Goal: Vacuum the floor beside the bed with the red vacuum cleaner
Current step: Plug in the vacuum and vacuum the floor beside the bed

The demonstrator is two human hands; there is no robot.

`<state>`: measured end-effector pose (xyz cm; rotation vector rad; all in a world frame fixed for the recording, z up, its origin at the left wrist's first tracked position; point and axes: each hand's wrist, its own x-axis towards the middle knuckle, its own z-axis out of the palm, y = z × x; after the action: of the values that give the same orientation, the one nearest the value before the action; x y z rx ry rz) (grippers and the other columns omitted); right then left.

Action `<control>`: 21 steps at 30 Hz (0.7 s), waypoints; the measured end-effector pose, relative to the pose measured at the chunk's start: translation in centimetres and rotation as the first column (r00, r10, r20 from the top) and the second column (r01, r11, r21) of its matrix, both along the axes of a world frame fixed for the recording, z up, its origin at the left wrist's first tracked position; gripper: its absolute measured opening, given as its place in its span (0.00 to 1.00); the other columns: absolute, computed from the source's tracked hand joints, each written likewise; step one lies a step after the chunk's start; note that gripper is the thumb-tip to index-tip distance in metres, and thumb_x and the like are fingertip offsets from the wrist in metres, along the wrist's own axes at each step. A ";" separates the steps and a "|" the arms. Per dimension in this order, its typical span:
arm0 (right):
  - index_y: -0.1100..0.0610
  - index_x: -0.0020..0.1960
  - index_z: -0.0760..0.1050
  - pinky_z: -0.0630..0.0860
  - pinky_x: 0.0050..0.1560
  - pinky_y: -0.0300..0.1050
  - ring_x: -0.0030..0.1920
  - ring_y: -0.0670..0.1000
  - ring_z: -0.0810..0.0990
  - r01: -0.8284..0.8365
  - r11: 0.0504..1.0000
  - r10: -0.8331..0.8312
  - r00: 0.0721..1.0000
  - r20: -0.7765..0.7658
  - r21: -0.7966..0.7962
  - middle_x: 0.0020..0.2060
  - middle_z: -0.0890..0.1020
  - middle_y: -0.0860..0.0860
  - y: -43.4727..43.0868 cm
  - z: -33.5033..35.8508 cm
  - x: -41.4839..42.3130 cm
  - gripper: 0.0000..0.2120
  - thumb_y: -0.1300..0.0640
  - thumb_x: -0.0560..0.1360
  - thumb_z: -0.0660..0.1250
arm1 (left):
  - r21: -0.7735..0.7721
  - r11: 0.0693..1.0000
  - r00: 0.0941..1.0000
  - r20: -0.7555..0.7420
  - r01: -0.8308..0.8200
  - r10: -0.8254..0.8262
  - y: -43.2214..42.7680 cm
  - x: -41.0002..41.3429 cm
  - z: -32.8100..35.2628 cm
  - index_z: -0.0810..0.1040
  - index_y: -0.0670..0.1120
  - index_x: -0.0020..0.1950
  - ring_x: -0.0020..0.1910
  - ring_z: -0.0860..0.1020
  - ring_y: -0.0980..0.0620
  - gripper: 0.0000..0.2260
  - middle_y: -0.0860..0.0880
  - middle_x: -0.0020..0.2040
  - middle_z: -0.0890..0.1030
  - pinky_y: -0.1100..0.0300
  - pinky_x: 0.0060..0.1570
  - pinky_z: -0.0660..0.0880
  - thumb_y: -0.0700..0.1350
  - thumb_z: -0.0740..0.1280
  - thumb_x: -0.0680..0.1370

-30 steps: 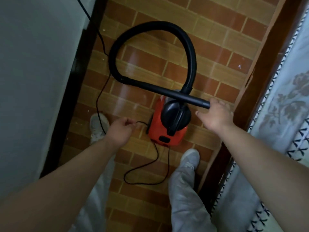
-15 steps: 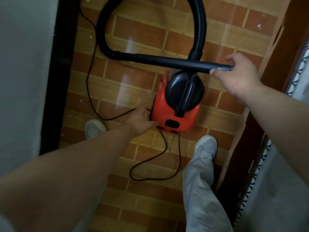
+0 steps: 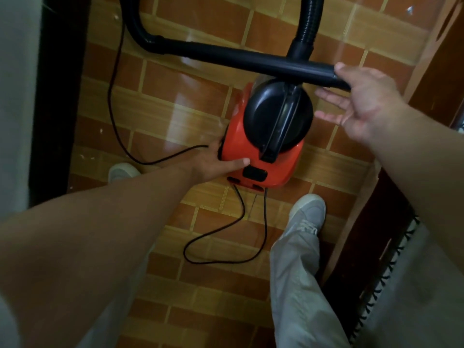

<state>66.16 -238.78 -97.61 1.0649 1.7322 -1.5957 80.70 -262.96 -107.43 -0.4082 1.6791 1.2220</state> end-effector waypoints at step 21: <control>0.57 0.57 0.78 0.84 0.49 0.50 0.43 0.52 0.87 -0.029 0.995 0.041 0.990 -0.133 0.091 0.49 0.85 0.55 -1.2 11.0 0.1 0.10 0.57 0.77 0.72 | -0.361 0.897 0.939 -0.311 -0.257 0.144 0.3 -4.0 12.7 0.59 0.49 0.81 0.76 0.65 0.52 0.31 0.51 0.79 0.64 0.68 0.66 0.65 0.42 0.68 0.81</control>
<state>66.21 -239.94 -86.63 0.9813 1.9167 -1.6148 76.73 -262.63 -94.71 -0.7008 2.1855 1.1196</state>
